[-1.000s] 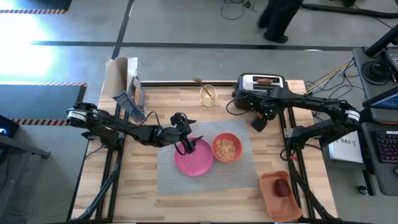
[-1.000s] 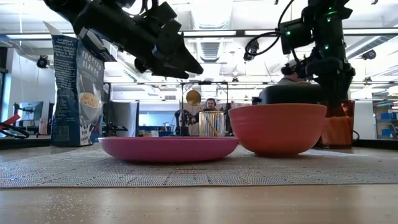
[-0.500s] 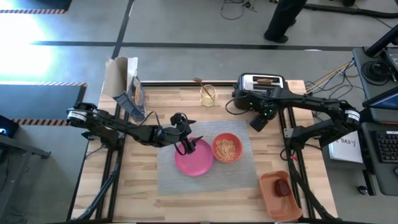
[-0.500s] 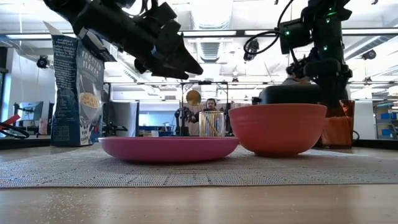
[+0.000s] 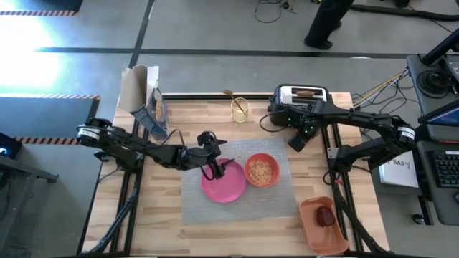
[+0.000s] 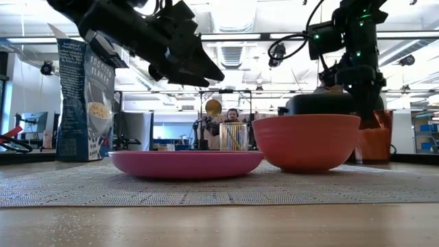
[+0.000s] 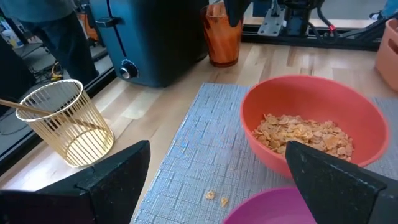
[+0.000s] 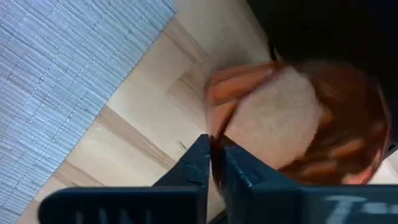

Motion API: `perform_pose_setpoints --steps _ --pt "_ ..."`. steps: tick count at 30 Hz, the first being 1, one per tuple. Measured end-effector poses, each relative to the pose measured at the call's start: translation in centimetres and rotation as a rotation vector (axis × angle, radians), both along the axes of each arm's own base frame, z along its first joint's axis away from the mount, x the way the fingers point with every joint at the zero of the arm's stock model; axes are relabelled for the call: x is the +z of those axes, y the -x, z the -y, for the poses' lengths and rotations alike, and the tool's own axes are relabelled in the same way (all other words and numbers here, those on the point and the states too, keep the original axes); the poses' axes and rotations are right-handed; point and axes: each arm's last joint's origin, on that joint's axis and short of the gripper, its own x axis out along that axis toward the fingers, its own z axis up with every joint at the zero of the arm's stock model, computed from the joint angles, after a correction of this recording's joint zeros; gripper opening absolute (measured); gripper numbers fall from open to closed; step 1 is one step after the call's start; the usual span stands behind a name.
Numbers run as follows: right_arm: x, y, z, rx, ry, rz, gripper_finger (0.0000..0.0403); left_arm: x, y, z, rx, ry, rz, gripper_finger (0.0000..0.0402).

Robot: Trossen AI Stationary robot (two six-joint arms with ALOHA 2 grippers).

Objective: Arrange a breakfast setting
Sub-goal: Put the orange cup on the gray table mat to the top left of the orange bowl

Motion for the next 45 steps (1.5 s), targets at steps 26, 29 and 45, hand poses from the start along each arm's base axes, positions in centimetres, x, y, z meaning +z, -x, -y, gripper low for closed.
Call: perform_pose_setpoints --steps 26,29,45 --pt "7.0 -7.9 -0.3 0.323 0.101 0.201 0.0009 0.0 2.5 5.7 0.267 -0.025 0.098 0.0357" --pt "6.9 -10.6 -0.6 0.413 0.103 0.190 0.0009 0.0 2.9 6.3 0.280 -0.043 0.102 0.0357" --pt "3.6 -18.1 -4.4 0.883 0.119 0.096 0.0009 -0.5 4.0 6.6 0.312 -0.012 0.063 0.0357"
